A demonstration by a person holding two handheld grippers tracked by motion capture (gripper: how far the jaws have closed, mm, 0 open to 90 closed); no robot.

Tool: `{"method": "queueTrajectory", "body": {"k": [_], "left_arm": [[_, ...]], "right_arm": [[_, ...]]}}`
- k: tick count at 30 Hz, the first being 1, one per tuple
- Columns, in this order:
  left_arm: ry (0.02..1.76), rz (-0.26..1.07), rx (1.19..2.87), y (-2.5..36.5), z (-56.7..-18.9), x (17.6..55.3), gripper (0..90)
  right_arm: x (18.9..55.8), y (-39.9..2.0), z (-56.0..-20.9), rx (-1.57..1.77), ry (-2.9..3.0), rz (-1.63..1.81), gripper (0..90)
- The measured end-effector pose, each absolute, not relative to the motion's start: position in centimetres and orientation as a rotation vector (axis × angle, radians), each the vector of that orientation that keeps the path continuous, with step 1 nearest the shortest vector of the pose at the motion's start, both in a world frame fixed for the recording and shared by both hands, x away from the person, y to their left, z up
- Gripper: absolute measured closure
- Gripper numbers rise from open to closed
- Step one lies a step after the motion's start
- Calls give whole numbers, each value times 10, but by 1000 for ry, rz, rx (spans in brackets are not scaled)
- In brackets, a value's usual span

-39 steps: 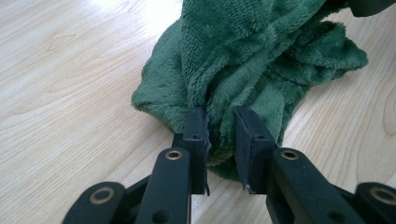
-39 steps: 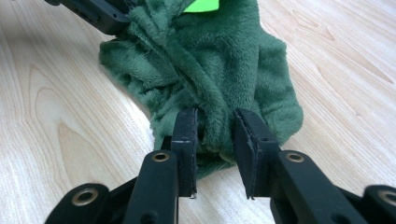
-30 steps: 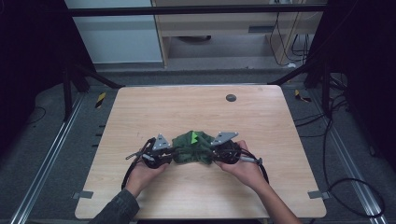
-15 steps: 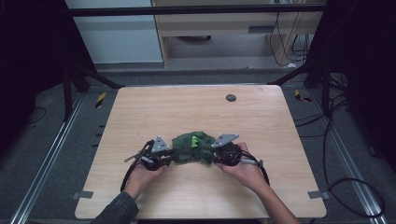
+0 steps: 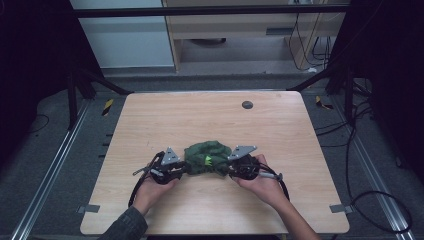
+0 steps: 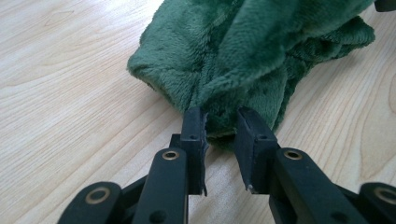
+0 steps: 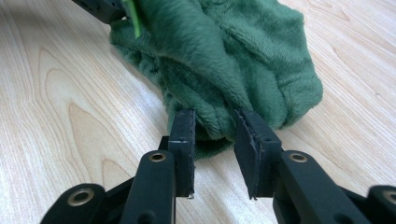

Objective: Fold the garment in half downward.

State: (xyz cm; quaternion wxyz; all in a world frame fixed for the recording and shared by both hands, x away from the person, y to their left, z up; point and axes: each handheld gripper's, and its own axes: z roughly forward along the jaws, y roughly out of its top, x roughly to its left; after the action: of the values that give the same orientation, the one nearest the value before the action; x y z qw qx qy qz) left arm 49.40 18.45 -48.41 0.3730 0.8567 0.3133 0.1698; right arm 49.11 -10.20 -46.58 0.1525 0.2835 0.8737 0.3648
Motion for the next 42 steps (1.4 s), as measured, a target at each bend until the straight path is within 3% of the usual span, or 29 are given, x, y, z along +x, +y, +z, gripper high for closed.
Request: {"method": "queueTrajectory", "body": {"k": [26, 42], "left_arm": [[801, 468, 2177, 185, -478, 494, 717], [818, 486, 2173, 187, -474, 499, 686]], "right_arm": [[490, -100, -465, 814, 2503, 1060, 649], [489, -99, -463, 821, 2507, 1051, 554]]}}
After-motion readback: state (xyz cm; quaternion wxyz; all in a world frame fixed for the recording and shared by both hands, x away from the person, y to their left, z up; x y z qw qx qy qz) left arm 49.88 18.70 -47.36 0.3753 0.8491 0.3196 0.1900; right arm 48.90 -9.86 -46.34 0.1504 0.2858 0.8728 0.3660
